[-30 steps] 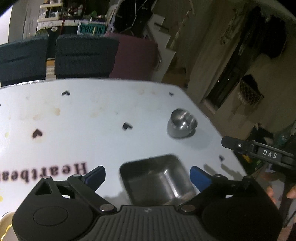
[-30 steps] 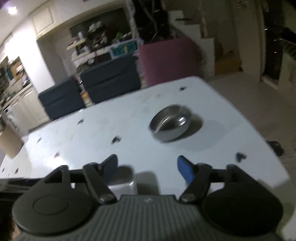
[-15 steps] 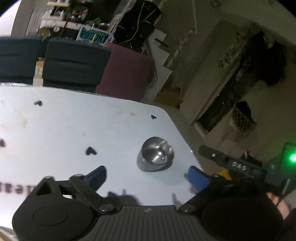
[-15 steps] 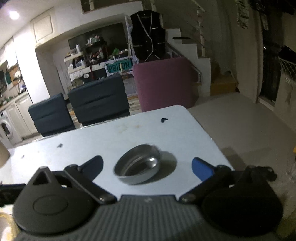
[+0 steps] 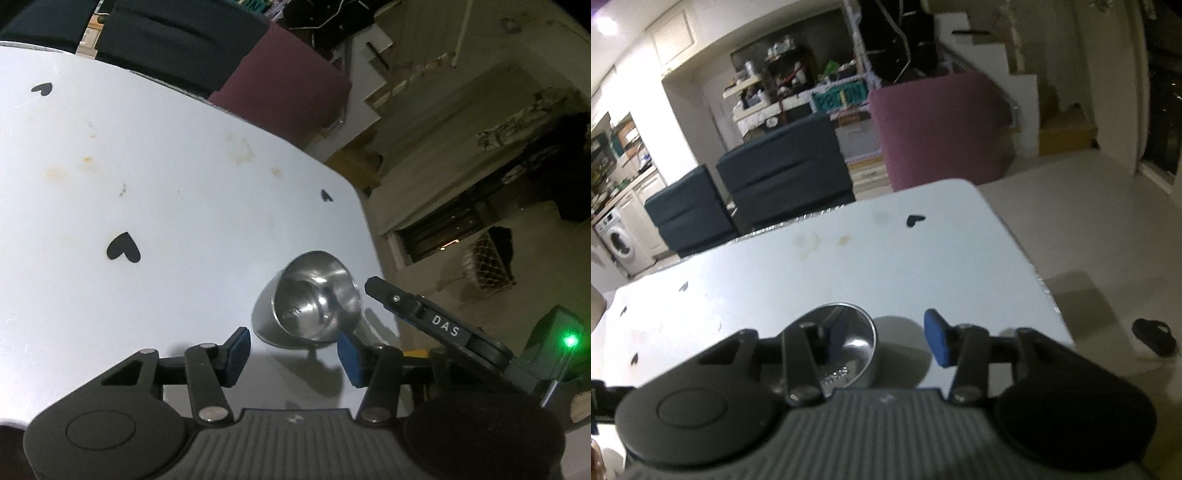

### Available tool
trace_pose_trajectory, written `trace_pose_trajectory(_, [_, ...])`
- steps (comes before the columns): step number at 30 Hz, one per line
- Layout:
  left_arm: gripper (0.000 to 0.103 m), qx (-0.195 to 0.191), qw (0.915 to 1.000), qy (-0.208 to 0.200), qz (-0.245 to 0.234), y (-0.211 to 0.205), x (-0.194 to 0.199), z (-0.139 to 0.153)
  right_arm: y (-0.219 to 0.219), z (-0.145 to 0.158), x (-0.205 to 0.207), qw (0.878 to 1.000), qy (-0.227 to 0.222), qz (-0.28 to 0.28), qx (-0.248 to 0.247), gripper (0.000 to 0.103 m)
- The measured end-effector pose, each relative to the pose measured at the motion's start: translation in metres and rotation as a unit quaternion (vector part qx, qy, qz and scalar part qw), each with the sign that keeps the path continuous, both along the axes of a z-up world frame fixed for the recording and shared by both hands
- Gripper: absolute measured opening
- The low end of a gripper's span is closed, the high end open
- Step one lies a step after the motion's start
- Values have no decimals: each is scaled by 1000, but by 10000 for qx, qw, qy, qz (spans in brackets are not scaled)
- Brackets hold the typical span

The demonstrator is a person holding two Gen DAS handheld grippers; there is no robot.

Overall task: Organize plates and bowls
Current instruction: 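Move both grippers to the round steel bowl and close on its rim, then lift the round steel bowl with both grippers and carry it over the trays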

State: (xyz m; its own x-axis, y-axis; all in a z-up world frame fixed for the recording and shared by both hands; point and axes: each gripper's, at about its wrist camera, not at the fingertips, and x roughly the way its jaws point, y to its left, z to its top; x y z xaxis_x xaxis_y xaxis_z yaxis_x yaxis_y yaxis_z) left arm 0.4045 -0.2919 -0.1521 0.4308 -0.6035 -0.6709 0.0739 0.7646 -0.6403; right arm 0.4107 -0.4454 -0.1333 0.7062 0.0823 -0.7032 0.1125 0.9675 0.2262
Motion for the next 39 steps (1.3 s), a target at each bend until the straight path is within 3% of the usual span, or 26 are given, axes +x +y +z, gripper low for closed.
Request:
trace_pose_trajectory(5, [51,136,9998,158,33,-5,10,-8,12,-12,22,9990,257,291,-209,52])
trace_pose_trajectory(10, [37,197,9991,359,77,-6,13,-15,24,-19,25,9975,462,443,-315,24])
trace_pose_trajectory(12, [33,178,9992,347,91,-6,12,-15,27,-19,23,9974,488,430,-312,18])
trace_pose_trajectory(13, [23,188,9993,322,82,-6,12,-14,28,-18,21,9975,466,418,-314,18])
trace_pose_trajectory(16, [16,360,9990,252,82,-8,10,-13,29,-17,17,9977,478,391,-288,9])
trace_pose_trajectory(19, [10,470,9988,150,48,-7,8,-8,31,-13,9,9982,400,281,-337,7])
trace_pose_trajectory(27, [8,681,9965,-468,-119,6,-11,30,39,19,-24,9996,-75,92,-261,6])
trace_pose_trajectory(39, [8,882,9898,-1081,-273,72,-67,93,91,72,-95,9978,-665,77,7,7])
